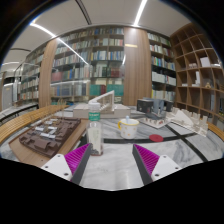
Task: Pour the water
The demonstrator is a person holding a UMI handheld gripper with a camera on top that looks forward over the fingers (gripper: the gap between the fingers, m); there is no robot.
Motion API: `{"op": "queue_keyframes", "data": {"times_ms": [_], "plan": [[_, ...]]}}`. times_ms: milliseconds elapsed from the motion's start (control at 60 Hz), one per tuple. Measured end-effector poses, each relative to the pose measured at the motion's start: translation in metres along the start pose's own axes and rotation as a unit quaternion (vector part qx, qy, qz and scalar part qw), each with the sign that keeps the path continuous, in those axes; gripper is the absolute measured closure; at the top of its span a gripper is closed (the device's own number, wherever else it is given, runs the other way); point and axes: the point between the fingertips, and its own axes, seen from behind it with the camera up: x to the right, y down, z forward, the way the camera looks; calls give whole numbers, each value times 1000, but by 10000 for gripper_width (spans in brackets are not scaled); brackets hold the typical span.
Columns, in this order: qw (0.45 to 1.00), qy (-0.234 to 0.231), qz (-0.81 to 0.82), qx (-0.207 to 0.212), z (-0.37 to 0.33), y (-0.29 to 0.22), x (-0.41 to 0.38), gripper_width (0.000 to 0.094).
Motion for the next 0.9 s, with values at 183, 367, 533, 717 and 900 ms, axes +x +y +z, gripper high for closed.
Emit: {"op": "queue_keyframes", "data": {"times_ms": [183,367,533,717,900], "plan": [[999,-24,-40,24,84,-14,-61,86],[999,-14,-44,28,143,-14,-67,276],[999,-20,-34,27,155,-15,-68,472],[998,-56,0,27,151,-30,-86,552],[964,-163,202,51,149,-101,-120,554]]}}
